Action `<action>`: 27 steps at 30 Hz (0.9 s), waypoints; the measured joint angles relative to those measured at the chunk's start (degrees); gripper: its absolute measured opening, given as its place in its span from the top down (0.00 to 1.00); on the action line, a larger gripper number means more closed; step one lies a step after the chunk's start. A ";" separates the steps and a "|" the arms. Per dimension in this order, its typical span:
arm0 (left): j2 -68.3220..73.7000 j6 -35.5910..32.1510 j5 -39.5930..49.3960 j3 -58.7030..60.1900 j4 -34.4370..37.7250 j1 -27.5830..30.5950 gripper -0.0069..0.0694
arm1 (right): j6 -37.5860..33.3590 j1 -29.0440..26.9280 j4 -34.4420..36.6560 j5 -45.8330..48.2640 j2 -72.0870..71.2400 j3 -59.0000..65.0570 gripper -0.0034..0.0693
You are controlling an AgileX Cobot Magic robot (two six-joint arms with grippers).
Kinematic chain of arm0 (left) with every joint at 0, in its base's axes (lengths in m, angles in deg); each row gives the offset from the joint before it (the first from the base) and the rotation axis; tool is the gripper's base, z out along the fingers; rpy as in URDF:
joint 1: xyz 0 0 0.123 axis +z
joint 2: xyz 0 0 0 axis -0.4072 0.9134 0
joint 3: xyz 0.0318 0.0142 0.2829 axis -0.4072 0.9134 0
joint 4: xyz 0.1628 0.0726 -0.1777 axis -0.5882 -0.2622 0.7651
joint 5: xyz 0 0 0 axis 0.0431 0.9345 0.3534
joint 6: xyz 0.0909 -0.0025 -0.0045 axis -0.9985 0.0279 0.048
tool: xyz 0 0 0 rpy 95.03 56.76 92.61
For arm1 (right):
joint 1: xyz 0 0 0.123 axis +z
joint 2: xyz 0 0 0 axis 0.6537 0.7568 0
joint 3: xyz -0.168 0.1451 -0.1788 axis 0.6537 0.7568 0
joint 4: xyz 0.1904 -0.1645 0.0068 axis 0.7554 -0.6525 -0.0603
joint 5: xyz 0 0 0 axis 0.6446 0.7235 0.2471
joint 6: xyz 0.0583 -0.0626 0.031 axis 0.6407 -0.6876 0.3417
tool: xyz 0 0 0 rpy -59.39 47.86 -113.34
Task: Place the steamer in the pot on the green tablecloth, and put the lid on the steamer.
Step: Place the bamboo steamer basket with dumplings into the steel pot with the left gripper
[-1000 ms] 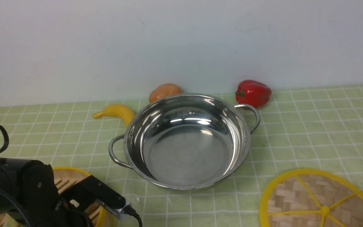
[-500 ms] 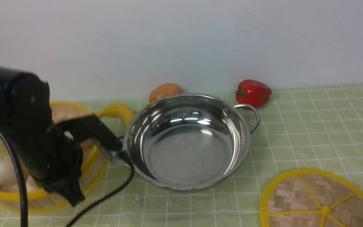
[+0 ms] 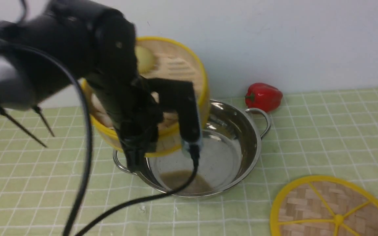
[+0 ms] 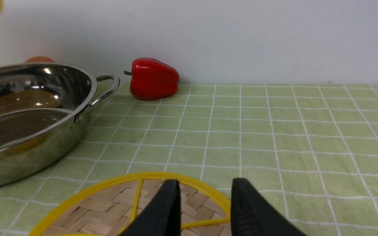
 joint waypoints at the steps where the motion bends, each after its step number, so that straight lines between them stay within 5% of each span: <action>1: 0.51 -0.33 -0.64 0.00 0.00 -0.48 0.88 | 0.00 0.00 0.00 0.00 0.00 0.00 0.62; 8: 8.41 -2.92 -8.06 0.00 -0.70 -5.38 0.88 | 0.00 0.00 0.00 0.00 0.00 0.00 0.62; 17: 12.18 5.85 -8.27 0.00 -0.89 -5.46 0.87 | 0.00 0.00 0.00 0.00 0.00 0.00 0.62; 27: 14.69 4.78 -6.79 -0.06 4.12 -5.32 0.87 | 0.00 0.00 0.00 0.00 0.00 0.00 0.62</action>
